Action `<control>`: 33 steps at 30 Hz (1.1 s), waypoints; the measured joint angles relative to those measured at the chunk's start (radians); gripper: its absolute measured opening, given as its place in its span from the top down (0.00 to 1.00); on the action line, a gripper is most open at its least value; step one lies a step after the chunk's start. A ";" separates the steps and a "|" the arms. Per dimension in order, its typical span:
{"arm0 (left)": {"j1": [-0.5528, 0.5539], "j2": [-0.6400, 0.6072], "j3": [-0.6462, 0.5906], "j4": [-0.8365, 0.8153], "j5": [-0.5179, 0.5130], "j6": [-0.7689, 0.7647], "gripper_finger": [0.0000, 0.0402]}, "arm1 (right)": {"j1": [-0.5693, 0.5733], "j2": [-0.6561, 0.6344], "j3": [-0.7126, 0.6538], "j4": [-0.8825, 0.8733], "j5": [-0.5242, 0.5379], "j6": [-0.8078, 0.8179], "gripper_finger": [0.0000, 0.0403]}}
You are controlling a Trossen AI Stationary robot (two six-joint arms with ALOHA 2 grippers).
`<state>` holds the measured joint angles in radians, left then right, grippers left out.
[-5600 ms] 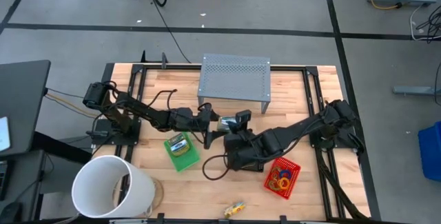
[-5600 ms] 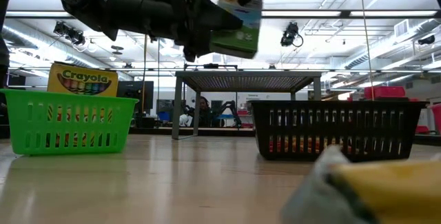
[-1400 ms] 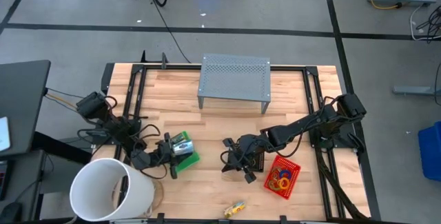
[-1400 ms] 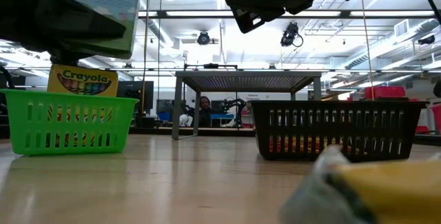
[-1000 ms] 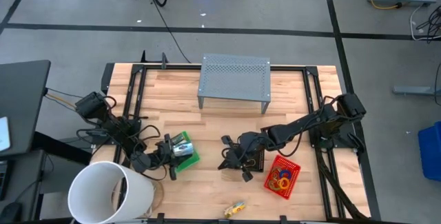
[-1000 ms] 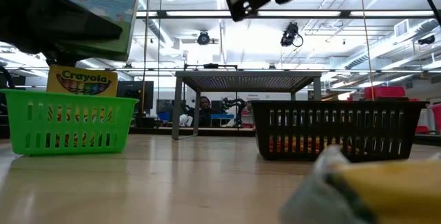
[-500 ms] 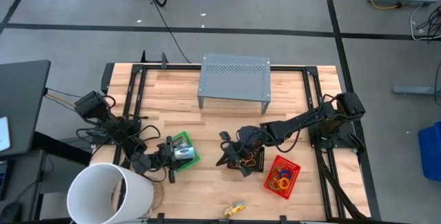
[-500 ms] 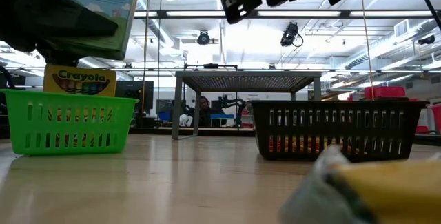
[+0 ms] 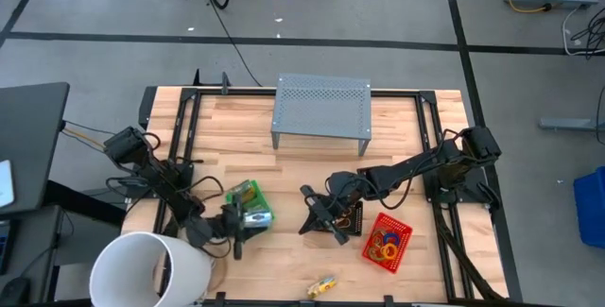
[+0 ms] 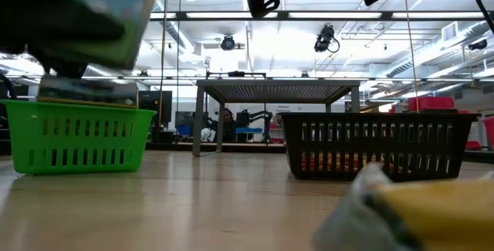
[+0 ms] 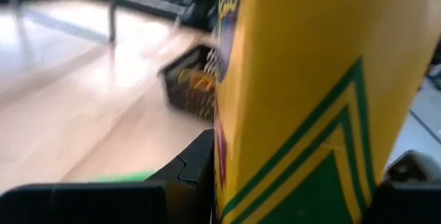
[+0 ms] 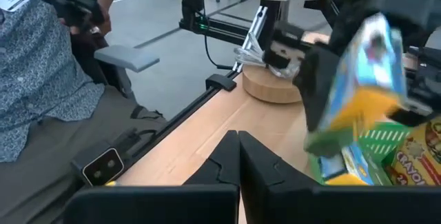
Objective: Pick & Place Office Desk Supplies
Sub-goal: Put the yellow crayon box into the green bin
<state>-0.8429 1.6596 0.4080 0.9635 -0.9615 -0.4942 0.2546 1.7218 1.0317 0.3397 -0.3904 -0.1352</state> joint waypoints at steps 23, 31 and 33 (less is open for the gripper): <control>0.005 -0.003 0.002 -0.258 -0.243 -0.011 0.71 | -0.001 0.000 0.000 -0.002 0.001 0.019 1.00; 0.005 -0.004 0.003 -0.338 -0.195 -0.071 0.71 | -0.001 0.000 0.000 -0.005 0.001 0.019 1.00; 0.005 -0.004 0.003 -0.339 -0.193 -0.075 0.69 | -0.001 0.000 0.000 -0.005 0.001 0.019 1.00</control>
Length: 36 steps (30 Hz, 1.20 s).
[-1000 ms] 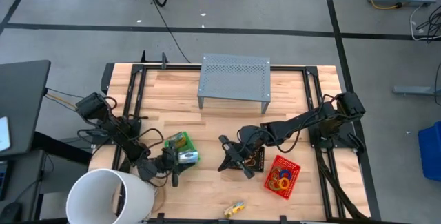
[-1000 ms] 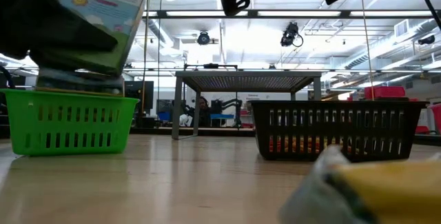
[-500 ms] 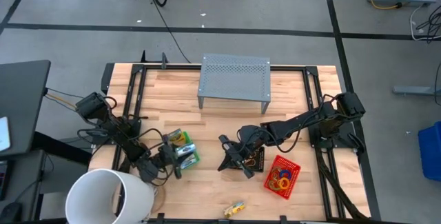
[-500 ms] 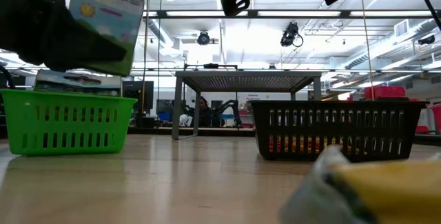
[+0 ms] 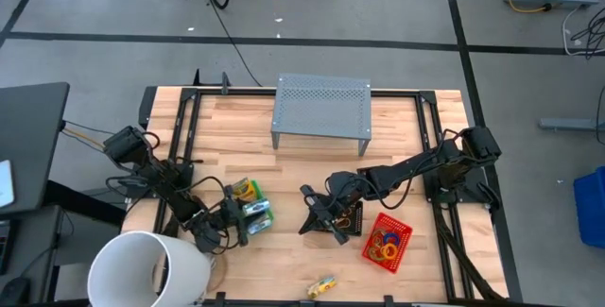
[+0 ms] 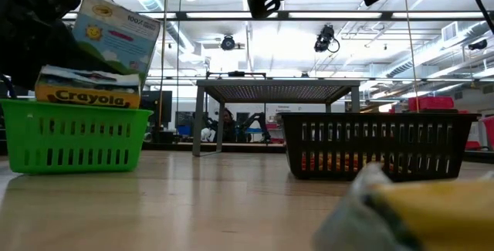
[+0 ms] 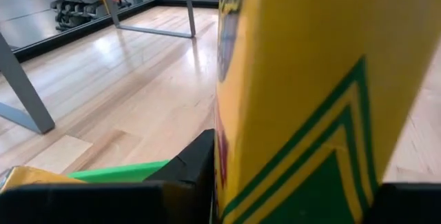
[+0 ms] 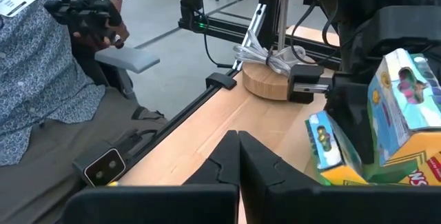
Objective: Pick & Place Office Desk Supplies
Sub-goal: Put the yellow crayon box into the green bin, then adjust the green bin
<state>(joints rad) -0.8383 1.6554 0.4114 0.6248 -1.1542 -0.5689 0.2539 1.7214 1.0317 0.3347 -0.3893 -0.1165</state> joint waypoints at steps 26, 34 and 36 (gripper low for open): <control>0.002 0.003 -0.003 0.530 -0.118 0.569 0.32 | 0.000 0.000 0.000 0.005 -0.003 -0.002 0.98; 0.034 0.003 -0.002 0.627 0.051 0.631 0.56 | 0.000 0.000 0.000 0.005 -0.003 0.000 0.98; 0.046 0.003 -0.002 0.627 0.123 0.613 0.69 | 0.000 0.000 0.000 0.005 -0.003 0.002 0.98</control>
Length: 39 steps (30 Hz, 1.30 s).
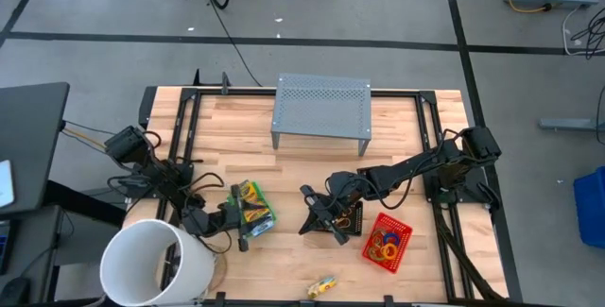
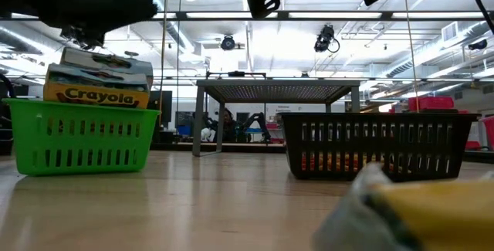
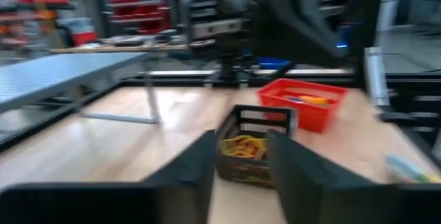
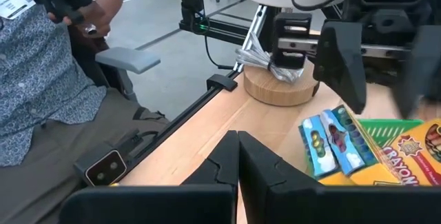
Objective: Pick & Place Office Desk Supplies
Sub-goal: Adjust the green bin
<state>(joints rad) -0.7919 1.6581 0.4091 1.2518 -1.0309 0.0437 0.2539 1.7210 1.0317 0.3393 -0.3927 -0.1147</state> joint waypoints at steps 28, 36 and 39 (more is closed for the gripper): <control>0.016 -0.001 0.001 -0.377 0.513 -0.323 1.00 | 0.000 0.000 0.000 -0.016 -0.004 0.058 0.98; 0.014 -0.002 0.002 -0.514 0.301 -0.423 1.00 | 0.000 0.000 0.000 -0.016 -0.004 0.058 0.98; 0.014 -0.002 0.002 -0.549 0.268 -0.433 1.00 | 0.000 0.000 0.000 -0.016 -0.004 0.058 0.98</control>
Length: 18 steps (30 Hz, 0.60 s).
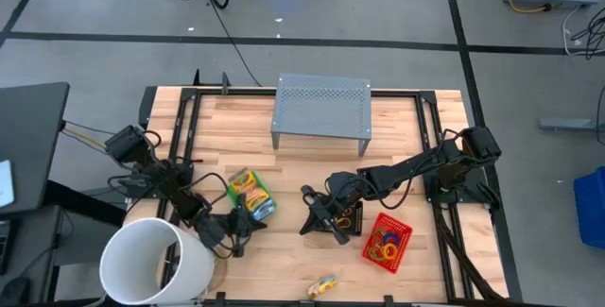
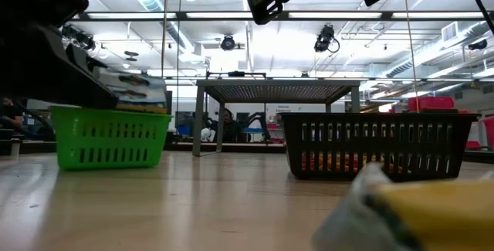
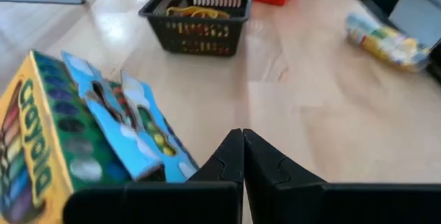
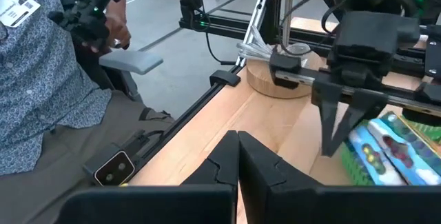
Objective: Pick & Place Office Desk Supplies
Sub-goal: Adjust the green bin
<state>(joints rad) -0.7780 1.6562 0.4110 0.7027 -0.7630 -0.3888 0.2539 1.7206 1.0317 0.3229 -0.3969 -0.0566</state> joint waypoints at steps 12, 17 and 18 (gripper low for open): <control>0.005 0.001 -0.002 -0.073 -0.199 0.001 1.00 | 0.000 0.000 0.000 -0.011 0.001 0.000 0.99; 0.032 0.001 -0.002 0.004 -0.234 0.151 1.00 | 0.000 0.000 0.000 -0.082 0.083 -0.032 0.99; 0.039 0.001 -0.002 0.037 -0.235 0.194 1.00 | 0.000 0.000 0.000 -0.104 0.106 -0.041 0.99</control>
<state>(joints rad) -0.7390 1.6573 0.4095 0.7400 -0.9985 -0.1947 0.2543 1.7206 1.0321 0.2191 -0.2904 -0.0980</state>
